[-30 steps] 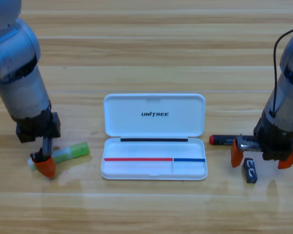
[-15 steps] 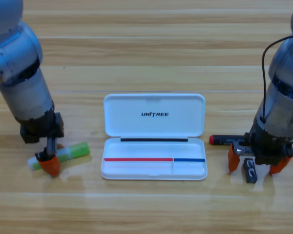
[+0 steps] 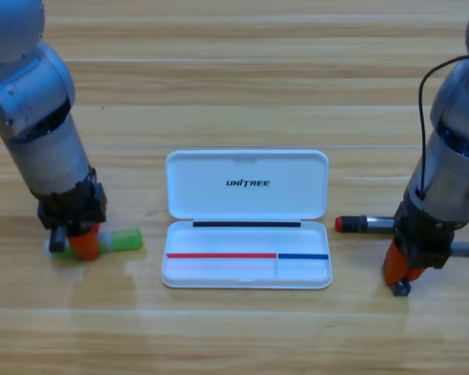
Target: Clean up eraser and pencils
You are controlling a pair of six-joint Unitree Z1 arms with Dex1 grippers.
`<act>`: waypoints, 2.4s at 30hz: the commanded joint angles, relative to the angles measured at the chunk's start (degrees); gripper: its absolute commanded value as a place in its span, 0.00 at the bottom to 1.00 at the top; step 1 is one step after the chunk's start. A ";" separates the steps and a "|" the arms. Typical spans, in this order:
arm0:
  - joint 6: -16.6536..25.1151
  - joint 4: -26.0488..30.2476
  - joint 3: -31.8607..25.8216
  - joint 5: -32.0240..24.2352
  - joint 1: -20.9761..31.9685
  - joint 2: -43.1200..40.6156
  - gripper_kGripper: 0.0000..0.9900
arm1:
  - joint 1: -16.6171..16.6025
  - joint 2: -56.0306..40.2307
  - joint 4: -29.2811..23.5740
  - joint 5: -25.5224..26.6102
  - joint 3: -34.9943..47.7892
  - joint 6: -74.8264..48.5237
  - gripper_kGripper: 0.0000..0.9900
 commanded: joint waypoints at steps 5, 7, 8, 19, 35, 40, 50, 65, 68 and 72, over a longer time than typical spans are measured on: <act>-0.90 3.02 -1.81 6.11 0.87 -1.46 0.00 | 4.63 2.61 22.52 -1.30 -24.27 -47.47 0.00; -0.99 6.01 -3.74 6.11 0.87 -2.95 0.00 | 5.50 3.40 23.14 1.60 -26.03 -55.03 0.00; -0.99 7.76 -5.06 6.11 0.87 -3.48 0.00 | 5.77 4.10 23.58 2.04 -26.90 -58.28 0.00; -2.66 16.11 -11.74 5.67 -2.65 -6.29 0.00 | 8.58 13.94 26.83 2.75 -35.17 -72.52 0.00; -2.74 18.66 -12.35 5.59 -3.26 -9.02 0.00 | 9.28 19.04 27.09 2.83 -38.15 -73.40 0.00; -2.74 20.86 -14.73 5.59 -4.06 -9.81 0.00 | 9.28 19.57 27.09 2.83 -38.33 -73.31 0.29; -3.01 21.56 -16.13 4.53 -6.25 -9.20 0.00 | 9.02 13.51 28.32 2.31 -38.15 -72.87 0.90; -4.24 21.21 -20.35 1.90 -13.28 -1.28 0.00 | -1.35 -1.79 28.85 -1.03 -19.87 -77.53 1.00; -5.21 21.21 -22.11 1.10 -14.95 1.26 0.00 | -3.81 -0.56 25.95 -0.95 -17.50 -82.19 1.00; -6.17 21.21 -24.31 0.49 -16.71 4.43 0.00 | -5.48 2.78 22.96 -0.95 -18.03 -86.32 1.00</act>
